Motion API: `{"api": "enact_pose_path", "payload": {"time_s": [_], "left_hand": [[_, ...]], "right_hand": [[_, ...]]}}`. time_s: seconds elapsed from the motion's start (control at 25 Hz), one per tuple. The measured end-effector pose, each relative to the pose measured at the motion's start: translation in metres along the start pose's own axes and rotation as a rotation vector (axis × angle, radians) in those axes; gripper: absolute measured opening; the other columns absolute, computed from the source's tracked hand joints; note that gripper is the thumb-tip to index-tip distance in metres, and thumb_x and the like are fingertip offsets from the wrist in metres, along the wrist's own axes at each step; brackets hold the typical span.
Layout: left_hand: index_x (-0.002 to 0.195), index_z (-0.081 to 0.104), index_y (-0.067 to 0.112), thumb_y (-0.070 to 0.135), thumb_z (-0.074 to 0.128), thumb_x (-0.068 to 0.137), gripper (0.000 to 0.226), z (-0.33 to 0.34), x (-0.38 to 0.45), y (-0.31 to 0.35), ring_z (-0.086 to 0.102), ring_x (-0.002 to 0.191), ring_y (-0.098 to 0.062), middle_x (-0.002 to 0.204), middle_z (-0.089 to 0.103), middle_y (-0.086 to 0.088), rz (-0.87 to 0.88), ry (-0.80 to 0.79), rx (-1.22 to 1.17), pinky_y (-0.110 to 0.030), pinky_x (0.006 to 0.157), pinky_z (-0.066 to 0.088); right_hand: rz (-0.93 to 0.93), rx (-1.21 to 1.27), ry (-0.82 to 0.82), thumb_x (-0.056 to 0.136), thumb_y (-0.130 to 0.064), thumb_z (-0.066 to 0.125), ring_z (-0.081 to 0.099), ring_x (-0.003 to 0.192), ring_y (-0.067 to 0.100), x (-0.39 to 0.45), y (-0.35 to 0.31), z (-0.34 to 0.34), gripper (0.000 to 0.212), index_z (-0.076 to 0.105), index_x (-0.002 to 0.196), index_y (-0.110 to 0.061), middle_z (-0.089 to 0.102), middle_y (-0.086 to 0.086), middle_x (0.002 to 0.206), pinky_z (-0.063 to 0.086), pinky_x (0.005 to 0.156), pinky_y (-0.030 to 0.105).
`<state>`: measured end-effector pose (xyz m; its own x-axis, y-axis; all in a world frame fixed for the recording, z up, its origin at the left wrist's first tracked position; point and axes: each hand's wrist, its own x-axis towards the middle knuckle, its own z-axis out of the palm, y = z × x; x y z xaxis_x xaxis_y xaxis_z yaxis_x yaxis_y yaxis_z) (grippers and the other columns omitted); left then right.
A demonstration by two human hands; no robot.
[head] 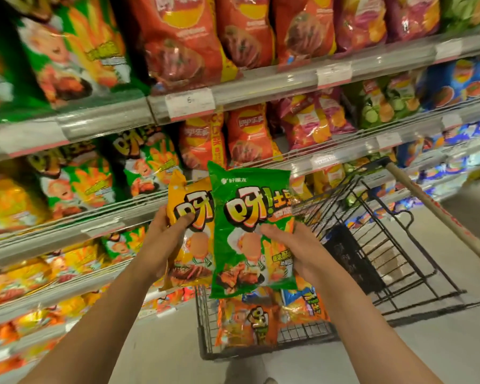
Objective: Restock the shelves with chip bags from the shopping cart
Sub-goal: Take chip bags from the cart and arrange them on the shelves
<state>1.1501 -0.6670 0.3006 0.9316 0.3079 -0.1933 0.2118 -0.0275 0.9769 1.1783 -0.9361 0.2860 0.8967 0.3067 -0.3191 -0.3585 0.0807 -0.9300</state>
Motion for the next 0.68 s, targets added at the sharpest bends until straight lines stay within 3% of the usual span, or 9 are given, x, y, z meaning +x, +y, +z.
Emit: {"api": "enact_pose_path", "payload": {"time_s": [0.12, 0.24, 0.32, 0.44, 0.6, 0.68], "left_hand": [[0.119, 0.061, 0.025, 0.027, 0.066, 0.097, 0.023, -0.056, -0.023, 0.000, 0.066, 0.106, -0.013, 0.110, 0.073, 0.005, 0.047, 0.034, -0.022, -0.033, 0.077, 0.049], [0.118, 0.061, 0.027, 0.026, 0.065, 0.098, 0.020, -0.121, -0.051, -0.006, 0.069, 0.087, 0.000, 0.104, 0.074, 0.011, 0.111, 0.042, -0.035, -0.051, 0.079, 0.050], [0.122, 0.060, 0.028, 0.026, 0.067, 0.096, 0.027, -0.168, -0.071, -0.012, 0.070, 0.093, 0.002, 0.105, 0.075, 0.014, 0.134, 0.070, -0.077, -0.036, 0.087, 0.052], [0.121, 0.062, 0.032, 0.027, 0.070, 0.094, 0.029, -0.232, -0.098, -0.019, 0.069, 0.103, -0.003, 0.109, 0.075, 0.013, 0.156, 0.091, -0.137, -0.026, 0.085, 0.047], [0.110, 0.066, 0.041, 0.031, 0.070, 0.092, 0.022, -0.300, -0.130, -0.011, 0.068, 0.104, 0.001, 0.111, 0.075, 0.014, 0.222, 0.092, -0.154, -0.025, 0.087, 0.044], [0.116, 0.065, 0.042, 0.042, 0.074, 0.083, 0.034, -0.330, -0.141, 0.001, 0.068, 0.109, -0.002, 0.116, 0.074, 0.012, 0.276, 0.108, -0.160, -0.027, 0.090, 0.044]], "right_hand": [[-0.049, 0.029, 0.013, 0.066, -0.039, 0.091, 0.075, 0.099, 0.026, -0.018, 0.000, 0.035, 0.045, 0.077, 0.105, -0.022, 0.077, 0.010, 0.111, 0.061, 0.080, 0.040], [-0.095, -0.003, 0.058, 0.061, -0.038, 0.090, 0.077, 0.090, 0.026, -0.040, 0.001, 0.075, 0.047, 0.076, 0.102, -0.019, 0.078, 0.012, 0.106, 0.060, 0.066, 0.032], [-0.121, -0.050, 0.070, 0.057, -0.039, 0.091, 0.077, 0.087, 0.025, -0.056, 0.004, 0.111, 0.059, 0.074, 0.108, -0.015, 0.079, 0.011, 0.102, 0.059, 0.062, 0.030], [-0.176, -0.111, 0.034, 0.055, -0.041, 0.091, 0.078, 0.089, 0.024, -0.075, 0.005, 0.169, 0.063, 0.072, 0.111, -0.018, 0.080, 0.005, 0.101, 0.061, 0.064, 0.032], [-0.232, -0.169, -0.017, 0.058, -0.040, 0.090, 0.076, 0.094, 0.028, -0.095, 0.000, 0.244, 0.064, 0.070, 0.113, -0.015, 0.079, 0.009, 0.103, 0.063, 0.076, 0.042], [-0.273, -0.216, -0.049, 0.064, -0.037, 0.088, 0.076, 0.094, 0.028, -0.102, -0.012, 0.276, 0.057, 0.071, 0.113, -0.011, 0.079, 0.010, 0.102, 0.063, 0.073, 0.040]]}}
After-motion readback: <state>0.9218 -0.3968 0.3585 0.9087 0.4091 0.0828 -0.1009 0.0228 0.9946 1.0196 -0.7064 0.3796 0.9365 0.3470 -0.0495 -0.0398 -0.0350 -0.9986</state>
